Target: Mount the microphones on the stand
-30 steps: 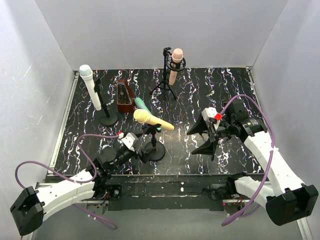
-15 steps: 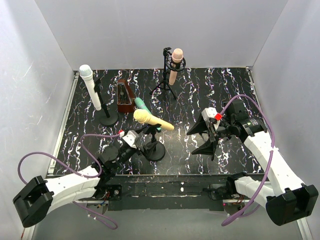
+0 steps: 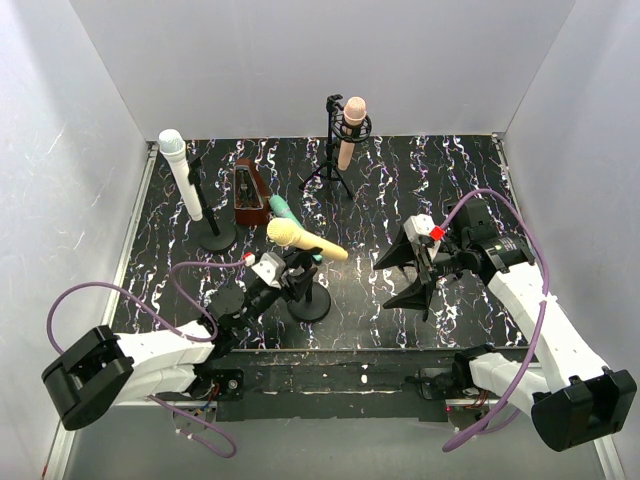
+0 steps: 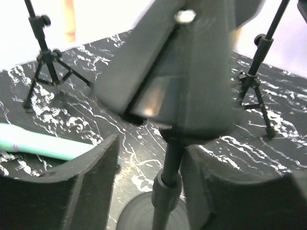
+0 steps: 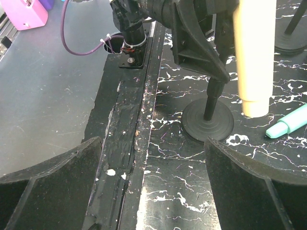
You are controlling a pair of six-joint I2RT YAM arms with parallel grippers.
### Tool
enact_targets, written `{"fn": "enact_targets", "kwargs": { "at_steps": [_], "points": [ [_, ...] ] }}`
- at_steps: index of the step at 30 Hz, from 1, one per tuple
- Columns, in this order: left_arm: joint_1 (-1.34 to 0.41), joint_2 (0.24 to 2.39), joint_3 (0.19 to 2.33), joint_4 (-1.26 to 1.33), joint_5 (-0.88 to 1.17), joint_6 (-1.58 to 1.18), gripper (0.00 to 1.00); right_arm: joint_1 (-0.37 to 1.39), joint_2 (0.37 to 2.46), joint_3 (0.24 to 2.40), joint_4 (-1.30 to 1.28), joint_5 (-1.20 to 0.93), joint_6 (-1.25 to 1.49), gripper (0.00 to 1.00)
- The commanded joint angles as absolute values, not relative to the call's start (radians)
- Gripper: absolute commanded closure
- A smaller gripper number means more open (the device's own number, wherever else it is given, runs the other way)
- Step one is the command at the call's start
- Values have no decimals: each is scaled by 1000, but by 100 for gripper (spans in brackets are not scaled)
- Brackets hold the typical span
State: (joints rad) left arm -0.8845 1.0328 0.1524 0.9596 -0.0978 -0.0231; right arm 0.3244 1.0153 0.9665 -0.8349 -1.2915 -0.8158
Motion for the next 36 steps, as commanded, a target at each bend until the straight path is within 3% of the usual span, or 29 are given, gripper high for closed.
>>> {"fn": "enact_targets", "kwargs": {
  "at_steps": [1,5,7,9,23,36],
  "points": [
    [-877,1061,189,1034,-94,-32,60,318,1008,965,-818,-1325,-815,6],
    [-876,1068,190,1023,-84,-40,67,318,1008,963,-816,-1327,-816,6],
    [-876,1059,187,1017,-83,-37,80,314,1005,962,-819,-1327,-816,6],
    [-874,1026,183,993,-98,-23,100,314,1005,962,-819,-1327,-815,6],
    [-759,526,147,603,-486,195,100,311,1008,962,-819,-1335,-815,6],
    [-620,641,127,715,-497,157,100,310,1002,956,-821,-1331,-816,6]
  ]
}}
